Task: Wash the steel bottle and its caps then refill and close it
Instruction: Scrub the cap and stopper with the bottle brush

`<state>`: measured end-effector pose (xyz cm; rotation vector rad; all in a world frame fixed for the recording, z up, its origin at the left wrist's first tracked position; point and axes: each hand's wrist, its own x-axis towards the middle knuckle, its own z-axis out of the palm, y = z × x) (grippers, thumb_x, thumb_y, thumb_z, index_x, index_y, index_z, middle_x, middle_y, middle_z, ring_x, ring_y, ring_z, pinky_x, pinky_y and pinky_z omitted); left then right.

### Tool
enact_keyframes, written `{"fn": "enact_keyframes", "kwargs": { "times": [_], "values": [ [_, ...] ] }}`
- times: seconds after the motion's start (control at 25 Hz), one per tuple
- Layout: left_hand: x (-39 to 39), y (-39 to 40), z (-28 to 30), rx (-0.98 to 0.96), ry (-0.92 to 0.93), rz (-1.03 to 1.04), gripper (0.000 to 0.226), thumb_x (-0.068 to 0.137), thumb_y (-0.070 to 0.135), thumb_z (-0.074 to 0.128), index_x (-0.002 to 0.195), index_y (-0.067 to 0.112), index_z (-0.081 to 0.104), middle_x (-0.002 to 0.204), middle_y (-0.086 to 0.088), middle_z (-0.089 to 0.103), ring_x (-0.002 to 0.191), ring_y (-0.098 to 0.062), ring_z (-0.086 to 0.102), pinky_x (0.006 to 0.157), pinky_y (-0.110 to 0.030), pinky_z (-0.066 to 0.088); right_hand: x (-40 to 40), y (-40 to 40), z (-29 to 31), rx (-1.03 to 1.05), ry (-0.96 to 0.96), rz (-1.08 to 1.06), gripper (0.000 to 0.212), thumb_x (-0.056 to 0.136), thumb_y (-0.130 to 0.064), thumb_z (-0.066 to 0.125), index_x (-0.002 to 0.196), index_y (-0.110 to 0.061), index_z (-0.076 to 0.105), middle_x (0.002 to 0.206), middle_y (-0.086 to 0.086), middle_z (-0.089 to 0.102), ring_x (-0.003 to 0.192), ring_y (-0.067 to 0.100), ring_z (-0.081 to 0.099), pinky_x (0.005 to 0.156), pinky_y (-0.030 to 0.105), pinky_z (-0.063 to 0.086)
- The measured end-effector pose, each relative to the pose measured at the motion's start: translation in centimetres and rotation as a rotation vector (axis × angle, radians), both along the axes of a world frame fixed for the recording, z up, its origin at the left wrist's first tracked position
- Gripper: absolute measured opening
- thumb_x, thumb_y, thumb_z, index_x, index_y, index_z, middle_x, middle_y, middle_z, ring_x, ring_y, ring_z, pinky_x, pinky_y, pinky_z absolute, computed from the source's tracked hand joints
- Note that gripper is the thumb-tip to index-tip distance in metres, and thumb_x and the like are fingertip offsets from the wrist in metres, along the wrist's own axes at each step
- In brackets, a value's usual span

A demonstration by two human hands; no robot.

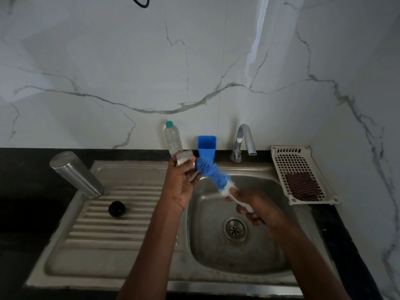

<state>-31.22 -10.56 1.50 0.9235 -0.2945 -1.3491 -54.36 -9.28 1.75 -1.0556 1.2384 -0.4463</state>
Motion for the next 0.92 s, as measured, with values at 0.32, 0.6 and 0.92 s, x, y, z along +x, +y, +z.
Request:
{"fn": "enact_keyframes", "kwargs": {
  "times": [0.32,0.6,0.92],
  "values": [
    [1.2,0.2,-0.8,0.010,0.386,0.110,0.045,0.097,0.019,0.067,0.137,0.000,0.058,0.139,-0.026,0.063,0.128,-0.043,0.063,0.107,-0.051,0.053,0.7,0.4,-0.4,-0.166,-0.072,-0.284,0.033,0.095,-0.049,0.064,0.108,-0.021,0.076,0.082,0.006,0.068,0.066,0.014,0.056,0.049,0.026,0.039],
    [-1.5,0.8,-0.2,0.108,0.293,-0.103,0.036,0.086,0.027,0.078,0.113,0.006,0.068,0.128,-0.026,0.070,0.113,-0.038,0.072,0.109,-0.056,0.050,3.3,2.0,1.6,-0.389,-0.043,-0.140,0.020,0.100,-0.031,0.066,0.116,-0.023,0.057,0.088,0.008,0.077,0.071,0.029,0.075,0.047,0.031,0.049],
    [-0.8,0.9,-0.9,0.061,0.056,0.006,0.046,0.091,0.045,0.069,0.120,0.009,0.067,0.117,-0.013,0.075,0.107,-0.028,0.072,0.104,-0.041,0.053,3.2,2.4,1.0,-0.745,0.308,-0.086,0.034,0.098,-0.041,0.065,0.132,-0.039,0.062,0.088,-0.014,0.072,0.078,0.004,0.070,0.072,0.036,0.062]
  ]
}}
